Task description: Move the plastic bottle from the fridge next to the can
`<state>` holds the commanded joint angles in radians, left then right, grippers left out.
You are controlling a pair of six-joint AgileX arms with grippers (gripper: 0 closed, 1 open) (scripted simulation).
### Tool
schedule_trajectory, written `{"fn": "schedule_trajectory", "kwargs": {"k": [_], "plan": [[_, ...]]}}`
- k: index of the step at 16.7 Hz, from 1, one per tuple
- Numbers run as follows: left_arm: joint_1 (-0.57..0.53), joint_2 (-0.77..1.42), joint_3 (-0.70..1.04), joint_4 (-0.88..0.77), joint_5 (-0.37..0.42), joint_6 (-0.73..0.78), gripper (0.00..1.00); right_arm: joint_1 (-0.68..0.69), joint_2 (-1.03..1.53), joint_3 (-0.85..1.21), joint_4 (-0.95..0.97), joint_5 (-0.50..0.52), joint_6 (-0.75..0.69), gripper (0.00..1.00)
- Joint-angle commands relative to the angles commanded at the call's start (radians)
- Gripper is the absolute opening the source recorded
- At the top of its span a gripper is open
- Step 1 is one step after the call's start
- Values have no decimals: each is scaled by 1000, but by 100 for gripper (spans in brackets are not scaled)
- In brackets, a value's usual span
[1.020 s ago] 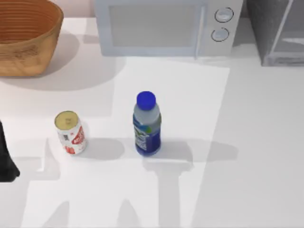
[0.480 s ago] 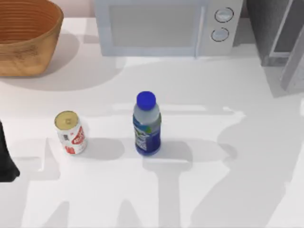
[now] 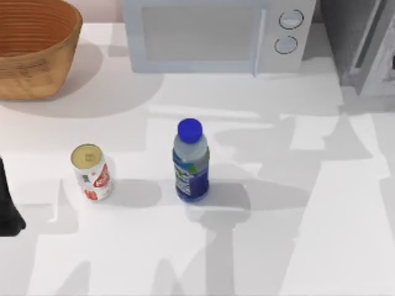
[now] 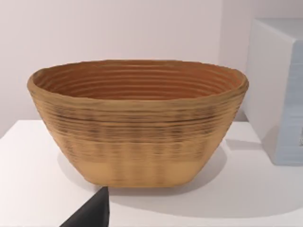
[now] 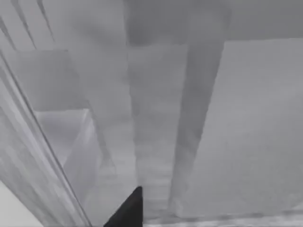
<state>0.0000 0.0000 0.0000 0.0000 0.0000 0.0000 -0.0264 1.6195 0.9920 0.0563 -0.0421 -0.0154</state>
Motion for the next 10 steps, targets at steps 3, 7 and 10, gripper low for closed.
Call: {"fn": "schedule_trajectory", "kwargs": {"k": [3,7,10], "plan": [[0,0,0,0,0,0,100,-15,6,-4,-3,5,-5,100],[0,0,0,0,0,0,100,-14,67,68,-15,5,-3,100],[0,0,0,0,0,0,100,-13,173,200,-41,5,-2,100]]}}
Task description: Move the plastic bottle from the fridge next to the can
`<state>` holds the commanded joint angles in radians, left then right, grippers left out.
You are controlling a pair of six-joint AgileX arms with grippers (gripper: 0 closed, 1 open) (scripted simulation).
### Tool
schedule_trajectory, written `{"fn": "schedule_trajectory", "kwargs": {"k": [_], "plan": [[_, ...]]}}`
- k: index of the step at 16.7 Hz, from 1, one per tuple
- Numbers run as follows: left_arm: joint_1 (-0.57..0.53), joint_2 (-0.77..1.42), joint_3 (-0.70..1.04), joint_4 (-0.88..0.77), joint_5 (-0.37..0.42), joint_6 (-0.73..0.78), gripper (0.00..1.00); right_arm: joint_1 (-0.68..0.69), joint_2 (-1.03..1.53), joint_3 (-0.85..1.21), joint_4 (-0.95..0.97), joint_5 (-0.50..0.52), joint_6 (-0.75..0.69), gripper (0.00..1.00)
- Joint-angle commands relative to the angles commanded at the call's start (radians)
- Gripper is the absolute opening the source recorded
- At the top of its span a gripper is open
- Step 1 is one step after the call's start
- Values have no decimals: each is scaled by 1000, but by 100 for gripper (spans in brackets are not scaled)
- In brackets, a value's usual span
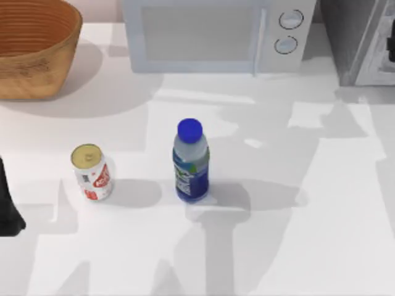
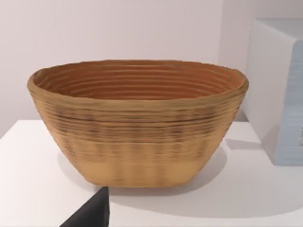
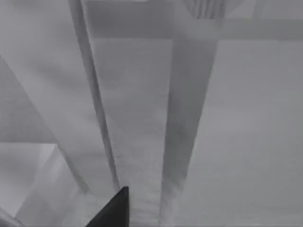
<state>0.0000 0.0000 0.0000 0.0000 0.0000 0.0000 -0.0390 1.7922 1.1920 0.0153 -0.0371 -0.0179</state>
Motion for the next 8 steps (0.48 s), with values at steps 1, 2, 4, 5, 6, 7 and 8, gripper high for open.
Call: {"fn": "schedule_trajectory", "kwargs": {"k": [1,2,4,5,6,7,8], "plan": [[0,0,0,0,0,0,100,0,38,48,-10,1,0,100],[0,0,0,0,0,0,100,0,74,95,-20,2,0,100],[0,0,0,0,0,0,100,0,138,178,-38,4,1,100],[0,0,0,0,0,0,100,0,163,210,-45,5,1,100],[0,0,0,0,0,0,100,0,181,234,-51,6,1,100],[0,0,0,0,0,0,100,0,191,246,-54,7,1,100],[0,0,0,0,0,0,100,0,193,249,-54,7,1,100]]}}
